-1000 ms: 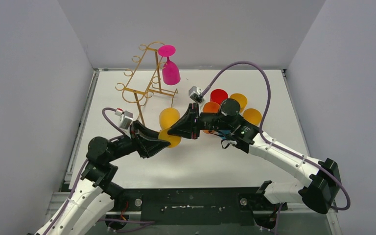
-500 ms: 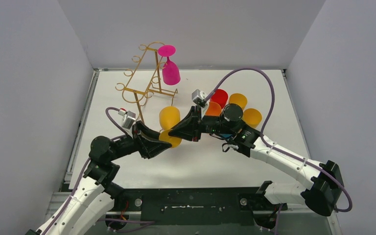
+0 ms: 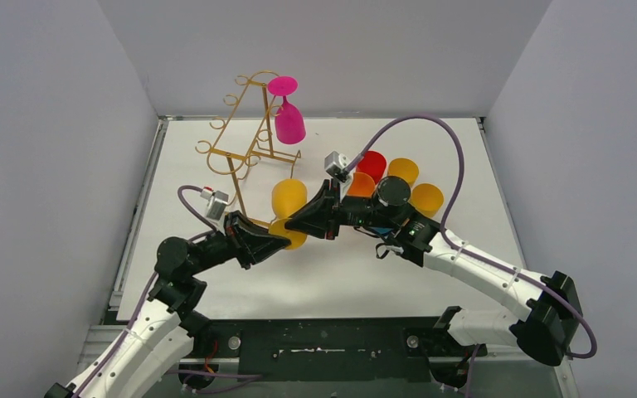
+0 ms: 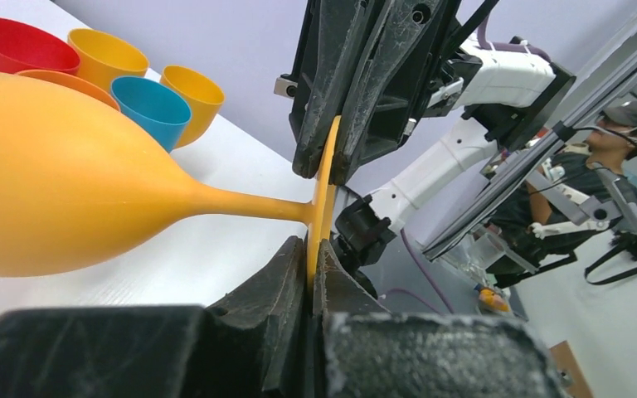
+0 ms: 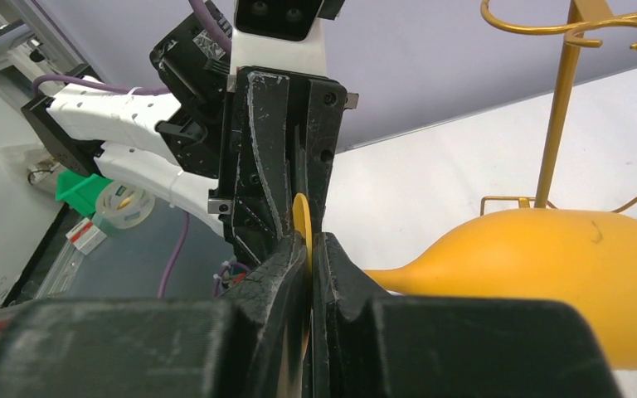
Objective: Take the wine glass off the wine glass rack
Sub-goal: Place the wine glass at the center of the board.
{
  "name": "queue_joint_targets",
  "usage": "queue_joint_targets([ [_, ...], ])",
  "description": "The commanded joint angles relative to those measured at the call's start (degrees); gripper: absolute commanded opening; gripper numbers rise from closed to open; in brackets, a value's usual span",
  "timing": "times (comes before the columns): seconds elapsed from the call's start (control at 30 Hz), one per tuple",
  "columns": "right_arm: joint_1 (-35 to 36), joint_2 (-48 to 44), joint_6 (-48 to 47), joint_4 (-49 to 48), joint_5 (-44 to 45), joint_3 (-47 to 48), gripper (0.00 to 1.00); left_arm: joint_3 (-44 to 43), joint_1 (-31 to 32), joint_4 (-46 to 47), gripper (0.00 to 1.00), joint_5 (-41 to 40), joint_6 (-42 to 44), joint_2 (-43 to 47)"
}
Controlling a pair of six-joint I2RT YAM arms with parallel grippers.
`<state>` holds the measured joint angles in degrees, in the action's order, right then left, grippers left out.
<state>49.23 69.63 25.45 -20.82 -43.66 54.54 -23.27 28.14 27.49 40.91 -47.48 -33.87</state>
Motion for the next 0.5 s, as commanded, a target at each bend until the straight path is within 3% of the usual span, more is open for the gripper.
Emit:
queue_joint_targets([
  [0.0, 0.51, -1.94, -1.76, -4.76, -0.66, 0.80, 0.04, 2.85, 0.16, 9.62, 0.00, -0.05, -4.21, 0.46],
  [0.13, 0.43, -2.38, -1.98, -2.31, -0.31, 2.33, 0.40, 1.47, 0.16, 5.71, 0.00, 4.05, 0.20, 0.80],
  [0.23, 0.21, -3.87, -4.33, 2.66, 4.87, 4.11, 0.55, 0.50, 0.17, 4.65, 0.00, 9.21, 3.81, 1.09],
  [0.37, -2.70, -6.33, -4.11, 11.92, 20.62, 8.44, 0.62, -0.36, 0.20, 3.26, 0.00, 12.81, 10.41, 2.67],
  [0.47, -8.45, -7.23, -0.62, 14.76, 20.89, 9.29, 0.65, 0.82, 0.16, 1.71, 0.00, 12.97, 16.95, 4.58],
])
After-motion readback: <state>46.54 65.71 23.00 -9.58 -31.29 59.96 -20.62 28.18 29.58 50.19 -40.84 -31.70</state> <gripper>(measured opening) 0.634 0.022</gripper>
